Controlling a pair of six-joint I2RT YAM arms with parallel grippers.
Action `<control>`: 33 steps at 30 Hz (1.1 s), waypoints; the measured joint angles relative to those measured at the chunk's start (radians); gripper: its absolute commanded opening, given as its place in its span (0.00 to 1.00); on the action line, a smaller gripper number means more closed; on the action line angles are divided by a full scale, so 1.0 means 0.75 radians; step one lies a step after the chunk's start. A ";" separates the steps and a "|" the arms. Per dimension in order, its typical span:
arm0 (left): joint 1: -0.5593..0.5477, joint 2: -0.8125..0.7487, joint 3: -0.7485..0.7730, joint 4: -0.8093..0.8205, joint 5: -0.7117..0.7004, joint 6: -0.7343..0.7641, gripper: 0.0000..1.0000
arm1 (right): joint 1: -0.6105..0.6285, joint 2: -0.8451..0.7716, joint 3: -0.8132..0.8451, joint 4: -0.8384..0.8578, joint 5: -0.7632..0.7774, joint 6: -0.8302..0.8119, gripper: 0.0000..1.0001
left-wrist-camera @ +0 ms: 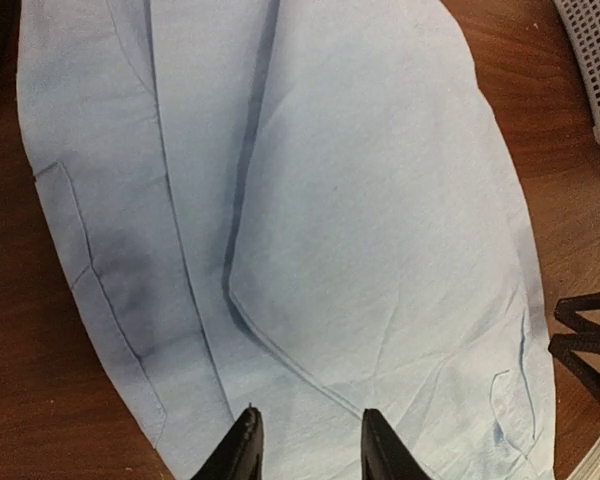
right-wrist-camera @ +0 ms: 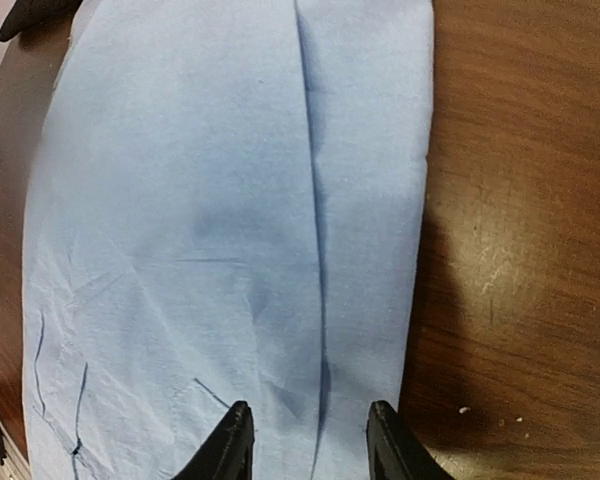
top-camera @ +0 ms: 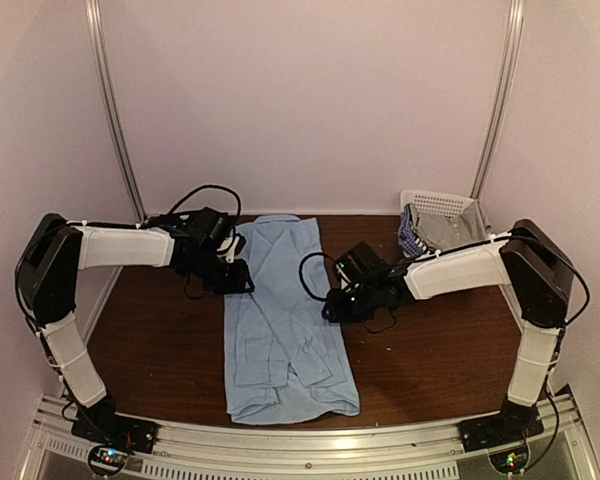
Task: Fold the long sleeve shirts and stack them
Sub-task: Adjust the rectangle-folded shirt at the center of the board.
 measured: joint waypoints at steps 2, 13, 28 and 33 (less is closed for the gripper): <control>0.001 0.000 0.043 0.001 -0.002 -0.003 0.30 | -0.004 -0.006 0.061 -0.045 0.000 -0.035 0.41; 0.001 0.313 0.379 0.039 0.076 0.001 0.25 | -0.077 0.234 0.572 -0.040 -0.132 -0.194 0.38; 0.110 0.782 0.937 -0.093 0.096 0.082 0.23 | -0.267 0.607 0.775 0.022 -0.293 -0.183 0.35; 0.140 0.954 1.217 -0.171 0.129 0.119 0.24 | -0.309 0.637 0.833 0.003 -0.304 -0.174 0.36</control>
